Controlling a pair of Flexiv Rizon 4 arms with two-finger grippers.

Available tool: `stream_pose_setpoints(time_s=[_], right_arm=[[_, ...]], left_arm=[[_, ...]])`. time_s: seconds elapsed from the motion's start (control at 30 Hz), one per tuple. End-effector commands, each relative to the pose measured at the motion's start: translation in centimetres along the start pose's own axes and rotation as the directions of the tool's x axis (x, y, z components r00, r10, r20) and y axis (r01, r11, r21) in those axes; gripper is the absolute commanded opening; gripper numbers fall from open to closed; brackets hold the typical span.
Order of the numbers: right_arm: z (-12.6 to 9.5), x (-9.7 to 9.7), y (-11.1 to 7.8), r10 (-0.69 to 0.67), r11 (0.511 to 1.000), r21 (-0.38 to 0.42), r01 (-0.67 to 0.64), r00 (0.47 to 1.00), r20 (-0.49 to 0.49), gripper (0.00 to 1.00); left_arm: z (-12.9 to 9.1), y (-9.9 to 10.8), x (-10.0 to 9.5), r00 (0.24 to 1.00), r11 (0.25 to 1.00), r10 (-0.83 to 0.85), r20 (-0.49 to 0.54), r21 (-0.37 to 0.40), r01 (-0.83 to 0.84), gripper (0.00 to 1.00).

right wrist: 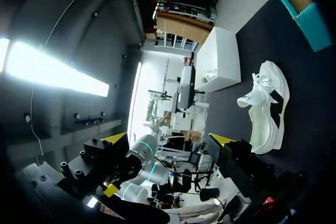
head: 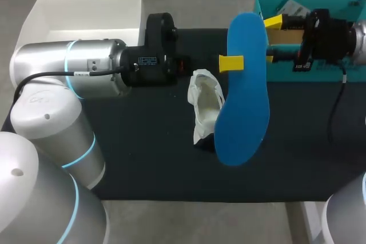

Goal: Take the shoe out of the shoebox, open the shoe tongue, remove and reinsert the insole, then place the shoe into the shoebox

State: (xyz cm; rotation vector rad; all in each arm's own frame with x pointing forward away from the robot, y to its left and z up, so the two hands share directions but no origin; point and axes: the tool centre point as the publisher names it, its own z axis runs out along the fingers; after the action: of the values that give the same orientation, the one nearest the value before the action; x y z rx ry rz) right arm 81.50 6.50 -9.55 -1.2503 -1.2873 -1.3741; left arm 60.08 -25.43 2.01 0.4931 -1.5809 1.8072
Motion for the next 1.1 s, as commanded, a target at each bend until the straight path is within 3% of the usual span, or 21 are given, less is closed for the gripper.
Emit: stream_pose_setpoints(time_s=[0.03, 0.13, 0.47, 0.57, 0.73, 0.8, 0.9, 1.0, 1.1], right_arm=[[0.7, 0.9, -0.3, 0.018, 1.000, -0.008, -0.018, 1.000, 0.024, 1.00], [1.5, 1.6, -0.5, 0.023, 0.999, 0.031, -0.024, 0.999, 0.035, 1.00], [1.7, 1.7, -0.5, 0.029, 0.999, 0.028, -0.030, 0.998, 0.051, 1.00], [1.7, 1.7, -0.5, 0.029, 0.999, 0.028, -0.030, 0.998, 0.051, 1.00], [1.7, 1.7, -0.5, 0.029, 0.999, 0.028, -0.030, 0.998, 0.051, 1.00], [1.7, 1.7, -0.5, 0.029, 0.999, 0.028, -0.030, 0.998, 0.051, 1.00], [1.7, 1.7, -0.5, 0.029, 0.999, 0.028, -0.030, 0.998, 0.051, 1.00], [1.7, 1.7, -0.5, 0.029, 0.999, 0.028, -0.030, 0.998, 0.051, 1.00], [1.7, 1.7, -0.5, 0.029, 0.999, 0.028, -0.030, 0.998, 0.051, 1.00]], left_arm=[[0.4, -0.1, -0.2, 1.000, 1.000, 0.000, -0.001, 0.002, 0.000, 0.00], [0.4, -0.1, -0.2, 1.000, 1.000, 0.000, -0.001, 0.002, 0.000, 0.00], [0.4, -0.1, -0.2, 1.000, 1.000, 0.000, -0.001, 0.002, 0.000, 0.00], [0.1, 0.0, -1.9, 0.964, 0.964, 0.265, -0.019, 0.045, -0.263, 0.00], [-0.9, -1.2, -4.7, 0.770, 0.770, 0.635, -0.057, 0.123, -0.626, 0.00], [-1.3, -2.3, -5.8, 0.607, 0.615, 0.788, -0.099, 0.155, -0.773, 0.00], [-1.7, -3.9, -6.5, 0.425, 0.441, 0.897, -0.125, 0.173, -0.881, 0.00], [-2.0, -5.2, -6.7, 0.248, 0.274, 0.951, -0.186, 0.131, -0.953, 0.00], [-2.6, -5.7, -6.2, 0.195, 0.211, 0.943, -0.268, 0.031, -0.977, 0.00]])
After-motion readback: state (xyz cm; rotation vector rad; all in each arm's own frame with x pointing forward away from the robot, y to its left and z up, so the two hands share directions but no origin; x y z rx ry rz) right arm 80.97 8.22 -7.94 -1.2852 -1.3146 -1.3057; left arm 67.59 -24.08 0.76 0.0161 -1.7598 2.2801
